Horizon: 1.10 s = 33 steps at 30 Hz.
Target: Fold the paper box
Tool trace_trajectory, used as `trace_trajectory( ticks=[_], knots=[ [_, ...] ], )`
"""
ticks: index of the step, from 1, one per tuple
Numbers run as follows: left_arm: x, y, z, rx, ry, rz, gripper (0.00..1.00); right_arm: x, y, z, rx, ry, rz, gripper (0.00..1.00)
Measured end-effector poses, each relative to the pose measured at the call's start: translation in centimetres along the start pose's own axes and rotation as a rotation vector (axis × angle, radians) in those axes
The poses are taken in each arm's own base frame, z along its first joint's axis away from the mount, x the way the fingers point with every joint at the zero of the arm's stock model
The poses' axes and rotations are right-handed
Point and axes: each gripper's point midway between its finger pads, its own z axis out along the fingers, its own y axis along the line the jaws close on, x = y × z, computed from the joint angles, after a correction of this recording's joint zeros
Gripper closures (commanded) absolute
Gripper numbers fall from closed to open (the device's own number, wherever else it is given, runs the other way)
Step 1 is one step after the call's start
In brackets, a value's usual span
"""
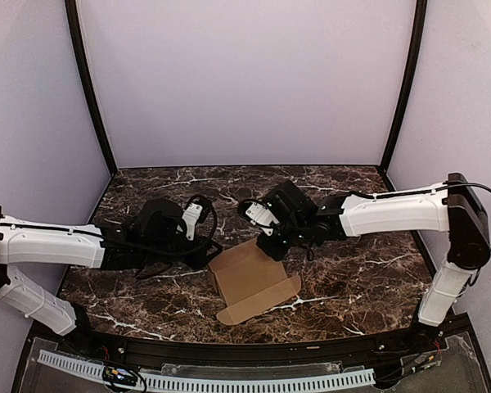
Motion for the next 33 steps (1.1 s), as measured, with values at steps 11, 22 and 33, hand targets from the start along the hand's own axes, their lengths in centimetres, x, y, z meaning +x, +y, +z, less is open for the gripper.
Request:
trace_trajectory(
  ticks=[11,22,33],
  knots=[
    [1.3,1.5,1.9,-0.023,0.064,-0.024,0.69,0.0,0.1,-0.7,-0.026,0.015,0.009,0.7],
    [1.8,0.9,3.0,0.009,0.1,-0.026,0.71,2.4,1.6,-6.6,-0.126,-0.038,0.234,0.68],
    [0.4,2.1,4.5,0.014,0.067,-0.059,0.75,10.5,5.0,-5.0,-0.161,0.12,0.457,0.67]
  ],
)
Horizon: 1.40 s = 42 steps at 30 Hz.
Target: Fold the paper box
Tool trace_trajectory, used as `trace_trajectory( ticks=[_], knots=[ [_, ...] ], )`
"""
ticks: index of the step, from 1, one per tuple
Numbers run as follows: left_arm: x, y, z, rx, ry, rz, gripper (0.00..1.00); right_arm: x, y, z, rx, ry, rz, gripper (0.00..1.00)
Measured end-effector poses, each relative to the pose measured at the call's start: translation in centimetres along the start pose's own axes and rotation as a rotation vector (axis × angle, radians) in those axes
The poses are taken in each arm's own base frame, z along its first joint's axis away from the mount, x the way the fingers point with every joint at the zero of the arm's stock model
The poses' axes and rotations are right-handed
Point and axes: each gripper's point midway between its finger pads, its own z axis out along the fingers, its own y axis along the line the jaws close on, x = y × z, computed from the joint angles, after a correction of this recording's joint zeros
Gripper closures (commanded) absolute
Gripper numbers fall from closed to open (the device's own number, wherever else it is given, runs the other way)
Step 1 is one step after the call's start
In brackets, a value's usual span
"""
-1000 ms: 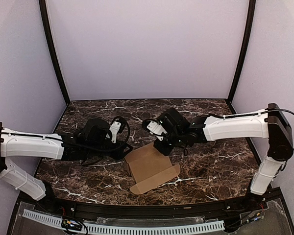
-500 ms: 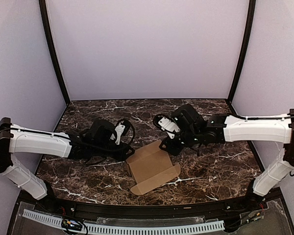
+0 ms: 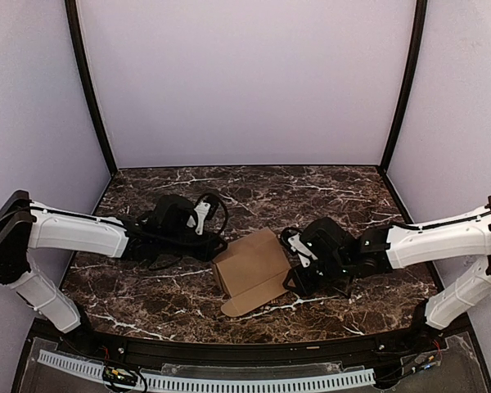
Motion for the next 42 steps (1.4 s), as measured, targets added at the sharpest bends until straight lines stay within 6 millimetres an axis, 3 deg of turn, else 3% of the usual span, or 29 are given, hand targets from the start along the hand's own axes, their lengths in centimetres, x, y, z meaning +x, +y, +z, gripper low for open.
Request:
trace_trajectory(
  ticks=[13,25,30,36,38,42],
  knots=[
    [-0.8,3.2,1.3,-0.057,-0.023,-0.027,0.77,-2.6,0.8,0.7,-0.027,-0.106,0.088,0.66],
    [-0.8,2.2,2.4,0.011,-0.026,-0.033,0.8,-10.1,2.6,0.7,-0.024,-0.26,0.018,0.69],
    [-0.7,2.1,2.5,0.018,-0.034,-0.039,0.8,-10.0,2.4,2.6,-0.012,-0.247,0.005,0.7],
    [-0.9,2.5,3.3,0.015,-0.052,-0.051,0.8,-10.9,2.3,3.1,0.001,-0.281,0.005,0.68],
    [0.1,2.9,3.9,0.006,-0.019,-0.051,0.8,-11.4,2.4,3.4,0.004,-0.297,0.006,0.68],
    [4.8,4.3,5.6,-0.035,0.125,-0.059,0.81,-12.2,2.4,4.3,0.016,-0.312,0.008,0.67]
  ],
)
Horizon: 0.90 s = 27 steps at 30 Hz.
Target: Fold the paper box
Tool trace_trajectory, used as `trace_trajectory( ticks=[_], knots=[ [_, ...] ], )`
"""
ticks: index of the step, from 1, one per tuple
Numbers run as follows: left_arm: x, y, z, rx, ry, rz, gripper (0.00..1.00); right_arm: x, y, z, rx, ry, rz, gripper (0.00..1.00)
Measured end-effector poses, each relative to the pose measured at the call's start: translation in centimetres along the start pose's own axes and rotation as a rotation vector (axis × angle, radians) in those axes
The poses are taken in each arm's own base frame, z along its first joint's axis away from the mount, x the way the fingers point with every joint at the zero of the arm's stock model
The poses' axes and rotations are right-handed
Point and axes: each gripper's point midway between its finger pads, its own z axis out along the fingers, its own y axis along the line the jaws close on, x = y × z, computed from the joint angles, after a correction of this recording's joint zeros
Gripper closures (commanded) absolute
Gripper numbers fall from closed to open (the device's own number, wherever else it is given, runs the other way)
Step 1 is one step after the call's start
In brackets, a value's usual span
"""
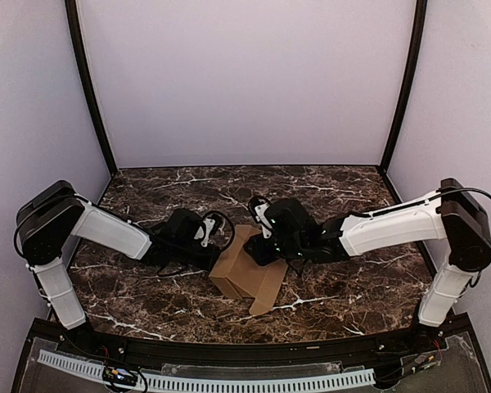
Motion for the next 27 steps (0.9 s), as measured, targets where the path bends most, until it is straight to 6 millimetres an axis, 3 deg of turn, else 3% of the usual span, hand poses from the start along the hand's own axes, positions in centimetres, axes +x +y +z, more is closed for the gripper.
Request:
trace_trajectory(
  ticks=[3,6,16,21,27],
  knots=[
    [0.0,-0.2,0.1,0.01,-0.002,0.005,0.81,-0.1,0.1,0.8,0.003,0.0,0.0,0.67],
    [0.0,-0.1,0.1,0.008,-0.002,0.004,0.81,1.0,-0.3,1.5,0.016,0.031,-0.005,0.66],
    [0.1,0.9,-0.8,-0.056,0.01,0.007,0.76,1.6,-0.7,1.5,0.026,0.05,-0.009,0.66],
    [-0.8,1.7,-3.6,-0.14,-0.006,0.022,0.72,3.0,-1.4,1.3,0.047,0.087,-0.015,0.65],
    [-4.0,0.2,-8.4,-0.126,-0.111,0.035,0.67,3.0,-1.5,0.5,0.045,0.081,-0.013,0.64]
  ],
)
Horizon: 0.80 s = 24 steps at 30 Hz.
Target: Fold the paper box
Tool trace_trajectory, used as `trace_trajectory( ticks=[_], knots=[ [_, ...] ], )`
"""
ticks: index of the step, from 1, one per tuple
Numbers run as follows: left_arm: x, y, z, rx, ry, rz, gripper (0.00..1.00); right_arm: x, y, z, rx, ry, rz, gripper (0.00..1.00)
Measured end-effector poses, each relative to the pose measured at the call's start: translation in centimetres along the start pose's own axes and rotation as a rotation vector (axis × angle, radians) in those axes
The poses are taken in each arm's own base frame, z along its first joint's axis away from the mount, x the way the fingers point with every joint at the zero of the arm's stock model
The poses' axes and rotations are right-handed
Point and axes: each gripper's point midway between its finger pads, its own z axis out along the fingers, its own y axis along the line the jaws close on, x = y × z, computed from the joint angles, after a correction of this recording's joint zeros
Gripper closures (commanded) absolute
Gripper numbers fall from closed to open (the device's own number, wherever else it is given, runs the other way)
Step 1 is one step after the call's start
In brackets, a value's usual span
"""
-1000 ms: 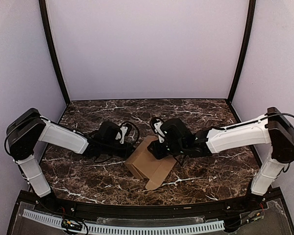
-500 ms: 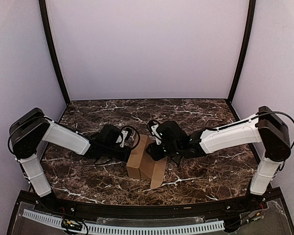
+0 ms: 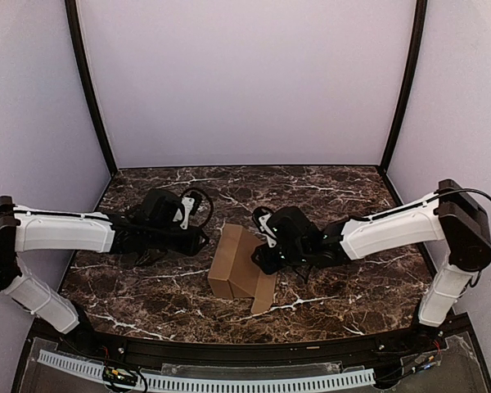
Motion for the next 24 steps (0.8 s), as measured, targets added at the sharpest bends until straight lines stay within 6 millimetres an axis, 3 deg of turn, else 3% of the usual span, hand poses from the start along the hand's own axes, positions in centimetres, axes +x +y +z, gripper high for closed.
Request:
trace_trajectory(
  ticks=[5,18,24],
  knots=[
    [-0.6,-1.7,-1.2,0.089,-0.005,-0.012,0.67,-0.2,0.0,-0.4,-0.003,-0.009,0.002,0.64],
    [1.1,-4.8,-0.5,0.273,0.091,-0.077,0.67,0.0,0.1,-0.4,-0.008,-0.003,0.003,0.63],
    [1.7,-5.0,0.3,0.286,0.111,-0.096,0.78,0.0,0.1,-0.4,-0.01,-0.003,0.003,0.63]
  ],
)
